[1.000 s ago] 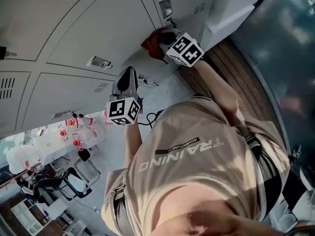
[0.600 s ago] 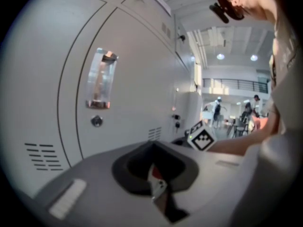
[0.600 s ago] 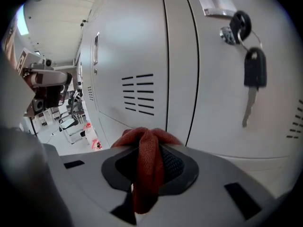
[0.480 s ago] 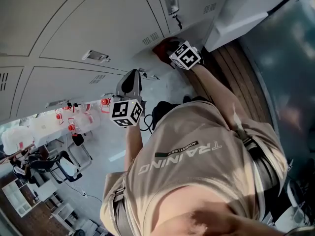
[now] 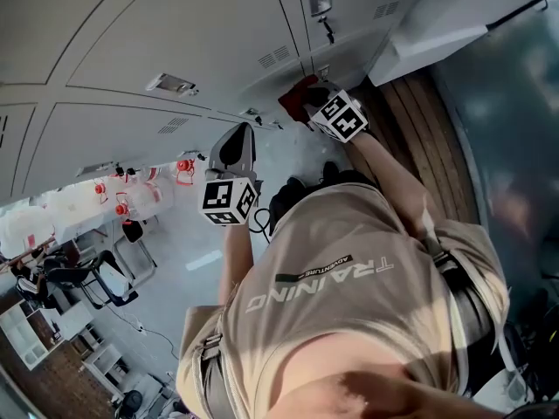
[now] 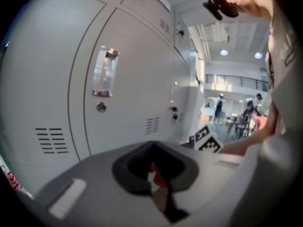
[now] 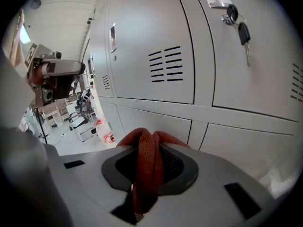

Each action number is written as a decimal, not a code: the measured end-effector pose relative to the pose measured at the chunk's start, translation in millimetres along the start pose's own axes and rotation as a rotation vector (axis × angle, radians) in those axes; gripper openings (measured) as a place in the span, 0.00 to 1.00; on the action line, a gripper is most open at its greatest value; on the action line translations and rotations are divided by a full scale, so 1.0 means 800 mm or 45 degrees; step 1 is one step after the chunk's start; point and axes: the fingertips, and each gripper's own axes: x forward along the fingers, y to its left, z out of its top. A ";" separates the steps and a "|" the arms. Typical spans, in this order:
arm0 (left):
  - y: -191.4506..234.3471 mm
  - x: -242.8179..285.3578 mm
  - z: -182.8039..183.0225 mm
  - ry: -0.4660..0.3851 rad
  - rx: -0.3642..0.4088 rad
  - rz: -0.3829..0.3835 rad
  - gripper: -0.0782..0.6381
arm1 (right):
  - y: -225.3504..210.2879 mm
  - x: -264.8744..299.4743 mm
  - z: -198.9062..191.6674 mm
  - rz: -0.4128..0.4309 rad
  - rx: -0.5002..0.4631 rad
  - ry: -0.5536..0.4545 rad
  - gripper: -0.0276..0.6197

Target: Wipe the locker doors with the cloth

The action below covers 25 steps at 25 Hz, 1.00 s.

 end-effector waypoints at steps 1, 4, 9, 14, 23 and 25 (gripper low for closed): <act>0.000 -0.003 0.000 -0.003 -0.001 -0.001 0.12 | 0.007 -0.001 0.001 0.012 -0.013 -0.011 0.14; 0.003 -0.016 0.000 -0.008 -0.011 0.006 0.12 | 0.032 -0.011 0.007 0.037 -0.073 -0.031 0.14; 0.022 -0.056 0.005 -0.026 -0.015 0.054 0.12 | 0.083 -0.045 0.026 0.116 -0.074 -0.123 0.14; 0.041 -0.089 0.008 -0.068 -0.021 0.079 0.12 | 0.115 -0.081 0.067 0.085 -0.088 -0.266 0.14; 0.065 -0.123 0.027 -0.217 -0.018 0.094 0.12 | 0.149 -0.116 0.144 -0.057 -0.150 -0.484 0.14; 0.073 -0.129 0.032 -0.268 -0.029 0.141 0.12 | 0.155 -0.125 0.165 -0.091 -0.159 -0.541 0.14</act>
